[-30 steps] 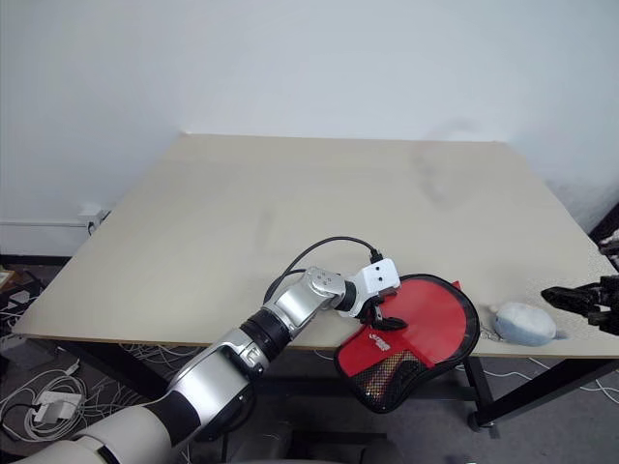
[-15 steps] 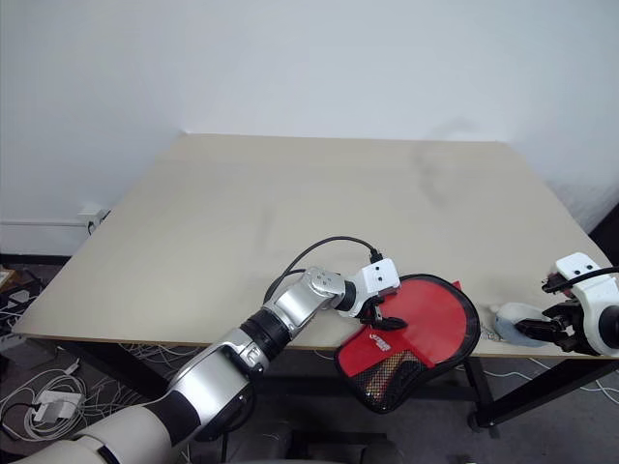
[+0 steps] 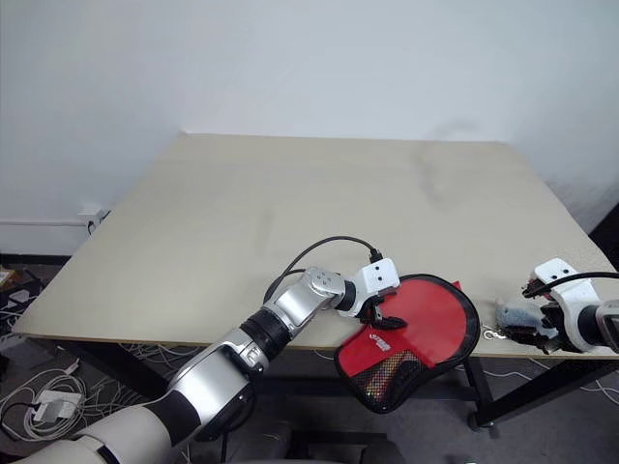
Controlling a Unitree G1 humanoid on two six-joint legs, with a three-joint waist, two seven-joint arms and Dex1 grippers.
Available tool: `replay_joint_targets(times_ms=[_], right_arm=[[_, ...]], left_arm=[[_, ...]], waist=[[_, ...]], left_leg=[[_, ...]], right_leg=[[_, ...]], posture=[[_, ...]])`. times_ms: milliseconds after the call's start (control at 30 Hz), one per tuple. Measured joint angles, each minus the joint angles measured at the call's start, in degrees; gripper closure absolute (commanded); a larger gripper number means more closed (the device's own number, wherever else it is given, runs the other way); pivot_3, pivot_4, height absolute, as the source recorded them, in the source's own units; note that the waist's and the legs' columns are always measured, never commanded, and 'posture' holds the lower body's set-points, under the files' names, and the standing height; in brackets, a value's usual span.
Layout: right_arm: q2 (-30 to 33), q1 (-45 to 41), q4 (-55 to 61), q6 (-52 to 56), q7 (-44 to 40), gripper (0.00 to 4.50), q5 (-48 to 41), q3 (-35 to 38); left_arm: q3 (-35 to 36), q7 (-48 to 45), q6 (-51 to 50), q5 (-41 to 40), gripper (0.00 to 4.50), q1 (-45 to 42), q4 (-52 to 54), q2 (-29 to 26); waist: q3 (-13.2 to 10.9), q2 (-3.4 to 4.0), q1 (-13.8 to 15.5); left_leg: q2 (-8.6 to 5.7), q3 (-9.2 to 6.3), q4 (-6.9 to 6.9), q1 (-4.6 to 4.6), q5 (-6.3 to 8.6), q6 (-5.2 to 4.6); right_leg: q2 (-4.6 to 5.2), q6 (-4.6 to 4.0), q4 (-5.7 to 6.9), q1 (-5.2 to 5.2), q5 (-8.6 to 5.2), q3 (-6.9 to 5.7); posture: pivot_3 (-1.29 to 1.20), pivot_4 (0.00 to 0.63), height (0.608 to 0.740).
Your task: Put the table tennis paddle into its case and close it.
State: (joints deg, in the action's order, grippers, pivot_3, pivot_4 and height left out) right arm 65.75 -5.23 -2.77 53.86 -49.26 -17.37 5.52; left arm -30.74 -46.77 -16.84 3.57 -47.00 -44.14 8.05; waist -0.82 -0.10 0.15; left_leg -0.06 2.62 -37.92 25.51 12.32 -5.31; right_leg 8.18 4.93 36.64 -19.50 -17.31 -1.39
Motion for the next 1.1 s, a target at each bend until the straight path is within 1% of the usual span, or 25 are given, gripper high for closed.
replay_joint_targets(times_ms=[67, 167, 300, 400, 500, 567, 667, 767, 800, 900, 1100], right_arm=[[-1.58, -2.83, -2.5, 1.32, 0.87, 0.02, 0.13, -0.32], [-1.99, -5.36, -5.09, 2.07, 1.63, 0.58, 0.75, -1.45], [-1.99, -6.08, -7.83, 2.08, 1.89, 2.02, 1.84, -2.4], [-1.92, -5.88, -6.24, 3.25, 1.99, 3.07, 1.8, -2.38], [-1.05, -3.39, 0.9, 6.57, 2.08, 3.93, 1.56, -2.11], [-0.57, -1.22, 7.92, 10.18, 1.56, 4.28, -0.2, -1.16], [0.69, 3.17, 18.75, 13.88, 0.93, 4.33, -2.6, 0.58], [2.1, 7.72, 24.05, 15.72, 0.91, 4.33, -3.14, 3.97], [2.54, 10.55, 25.86, 16.0, 0.74, 4.33, -3.38, 5.33], [2.48, 15.12, 27.46, 16.97, 0.25, 4.33, -4.63, 7.89], [1.65, 21.83, 29.05, 18.59, -0.88, 4.33, -6.01, 16.16]], left_arm=[[-0.01, 0.0, 0.0, 0.0, 0.69, 0.0, 0.03, 0.0], [-0.05, 0.01, 0.0, 0.0, 0.69, 0.0, 0.11, 0.0], [-0.06, 0.05, 0.0, 0.0, 0.69, 0.0, 0.12, -0.01], [-0.07, 0.06, -0.01, 0.0, 0.69, 0.0, 0.16, -0.01], [-0.09, 0.05, -0.04, 0.01, 0.69, 0.0, 0.25, -0.01], [-0.03, 0.08, -0.11, 0.05, 0.69, 0.0, 0.26, -0.02], [-0.15, 0.19, -0.18, 0.07, 0.69, 0.01, 0.4, -0.02], [-0.29, 0.37, -0.25, 0.08, 0.69, 0.01, 0.46, -0.01], [-0.29, 0.47, -0.26, 0.09, 0.69, 0.01, 0.47, -0.01], [-0.23, 0.63, -0.3, 0.09, 0.69, 0.01, 0.44, -0.01], [-0.53, 0.77, -0.43, 0.08, 0.69, 0.05, 0.73, -0.01]], waist=[[0.0, -0.01, 0.0], [0.0, 0.01, 0.05], [0.01, 0.01, 0.03], [0.01, 0.02, 0.05], [0.01, 0.03, 0.1], [0.02, 0.04, 0.08], [0.01, 0.02, 0.32], [-0.01, -0.05, 0.38], [-0.01, -0.07, 0.4], [0.0, -0.08, 0.39], [-0.01, -0.09, 0.53]], left_leg=[[0.0, 0.0, 0.0, 0.0, 0.0, 0.0], [-0.02, -0.01, 0.01, 0.0, 0.0, 0.0], [-0.02, 0.0, 0.0, 0.0, 0.0, 0.0], [-0.02, -0.01, 0.0, 0.01, 0.0, 0.0], [-0.03, -0.01, 0.01, 0.02, 0.0, 0.0], [-0.02, -0.01, 0.01, 0.02, 0.01, 0.0], [-0.03, -0.03, 0.0, 0.05, 0.02, -0.02], [-0.04, -0.05, 0.0, 0.06, 0.03, -0.02], [-0.04, -0.07, 0.01, 0.05, 0.03, -0.01], [-0.07, -0.07, -0.01, 0.06, 0.03, -0.01], [-0.1, -0.1, -0.01, 0.07, 0.04, -0.02]], right_leg=[[0.0, 0.0, 0.0, 0.0, 0.0, 0.0], [0.01, -0.01, 0.0, 0.0, 0.0, 0.0], [0.02, -0.01, 0.0, 0.0, 0.01, 0.0], [0.03, -0.01, 0.0, 0.0, 0.01, 0.0], [0.07, -0.01, 0.0, -0.02, 0.01, -0.01], [0.08, -0.01, 0.01, -0.02, 0.01, -0.01], [0.11, 0.0, 0.0, -0.02, 0.01, -0.05], [0.13, 0.01, -0.01, -0.01, 0.0, -0.08], [0.14, 0.01, -0.01, 0.0, 0.0, -0.11], [0.16, 0.02, -0.01, 0.02, 0.0, -0.11], [0.15, 0.07, -0.02, 0.04, 0.02, -0.16]], posture=[[0.0, 0.0, 0.715], [0.0, 0.0, 0.715], [0.0, 0.0, 0.715], [0.0, 0.0, 0.715], [0.0, 0.0, 0.715], [0.0, 0.0, 0.715], [0.0, 0.0, 0.715], [0.0, 0.0, 0.715], [0.0, 0.0, 0.715], [0.0, 0.0, 0.715], [0.0, 0.0, 0.715]])
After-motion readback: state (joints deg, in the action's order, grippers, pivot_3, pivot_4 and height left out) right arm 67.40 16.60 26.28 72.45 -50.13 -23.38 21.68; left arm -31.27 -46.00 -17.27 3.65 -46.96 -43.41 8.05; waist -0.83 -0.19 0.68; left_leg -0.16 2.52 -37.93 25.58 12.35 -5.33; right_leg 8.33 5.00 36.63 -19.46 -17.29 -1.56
